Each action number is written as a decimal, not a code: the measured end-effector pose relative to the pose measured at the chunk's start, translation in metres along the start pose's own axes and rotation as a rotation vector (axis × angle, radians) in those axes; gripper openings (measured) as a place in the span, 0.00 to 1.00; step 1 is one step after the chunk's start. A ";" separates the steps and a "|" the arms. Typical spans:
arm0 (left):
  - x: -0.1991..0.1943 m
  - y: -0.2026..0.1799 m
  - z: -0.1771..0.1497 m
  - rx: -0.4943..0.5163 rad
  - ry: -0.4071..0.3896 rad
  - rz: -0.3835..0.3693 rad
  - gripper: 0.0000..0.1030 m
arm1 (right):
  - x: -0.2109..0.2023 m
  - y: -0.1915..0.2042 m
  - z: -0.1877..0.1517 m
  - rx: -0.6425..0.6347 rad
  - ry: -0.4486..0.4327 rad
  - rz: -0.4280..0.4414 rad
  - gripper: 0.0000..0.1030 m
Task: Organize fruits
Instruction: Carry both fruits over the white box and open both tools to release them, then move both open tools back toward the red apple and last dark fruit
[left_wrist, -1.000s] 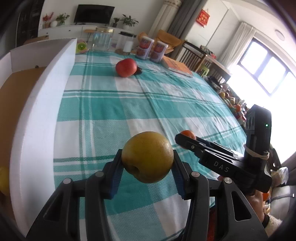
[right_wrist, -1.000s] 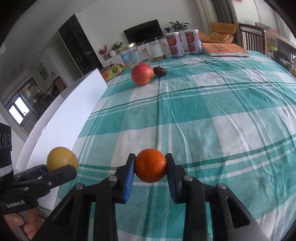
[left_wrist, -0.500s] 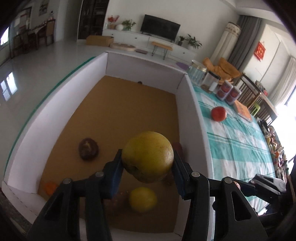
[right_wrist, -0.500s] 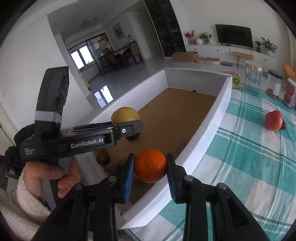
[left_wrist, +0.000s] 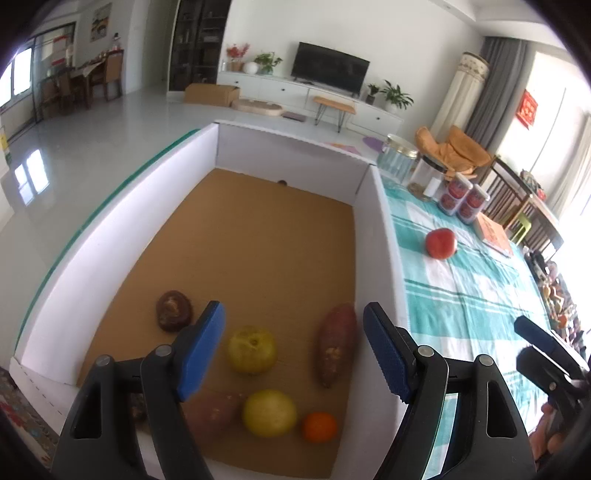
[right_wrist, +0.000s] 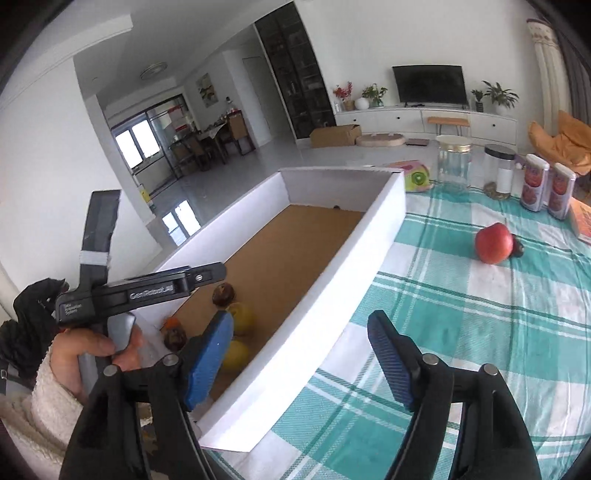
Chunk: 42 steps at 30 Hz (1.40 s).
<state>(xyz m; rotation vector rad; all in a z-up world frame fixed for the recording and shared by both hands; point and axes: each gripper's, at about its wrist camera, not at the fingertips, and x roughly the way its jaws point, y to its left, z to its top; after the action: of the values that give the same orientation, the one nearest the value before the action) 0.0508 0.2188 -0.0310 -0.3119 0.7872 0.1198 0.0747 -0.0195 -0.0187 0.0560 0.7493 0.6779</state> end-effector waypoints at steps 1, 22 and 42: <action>-0.004 -0.012 -0.001 0.026 -0.006 -0.022 0.77 | -0.002 -0.019 -0.006 0.026 -0.016 -0.050 0.86; 0.130 -0.208 -0.108 0.479 0.114 -0.048 0.83 | -0.045 -0.195 -0.131 0.435 -0.030 -0.538 0.86; 0.148 -0.203 -0.100 0.428 0.136 -0.049 0.93 | -0.039 -0.192 -0.132 0.416 -0.001 -0.554 0.94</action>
<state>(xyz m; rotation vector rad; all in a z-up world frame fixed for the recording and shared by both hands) 0.1315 -0.0073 -0.1559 0.0674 0.9164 -0.1180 0.0739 -0.2182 -0.1469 0.2193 0.8483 -0.0108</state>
